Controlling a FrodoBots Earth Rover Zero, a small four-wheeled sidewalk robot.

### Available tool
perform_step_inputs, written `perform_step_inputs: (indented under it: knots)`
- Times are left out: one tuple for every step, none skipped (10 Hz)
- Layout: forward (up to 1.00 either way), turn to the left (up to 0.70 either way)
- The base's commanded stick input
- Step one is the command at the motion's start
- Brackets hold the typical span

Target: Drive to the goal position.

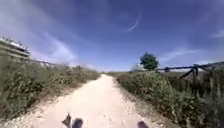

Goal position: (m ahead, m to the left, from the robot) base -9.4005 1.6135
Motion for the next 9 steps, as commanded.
perform_step_inputs:
  knots:
    - [0.7, 0.0]
    - [0.7, 0.0]
    - [0.7, 0.0]
    - [0.7, 0.0]
    - [0.7, 0.0]
    - [0.7, 0.0]
    - [0.7, 0.0]
    - [0.7, 0.0]
    - [0.7, 0.0]
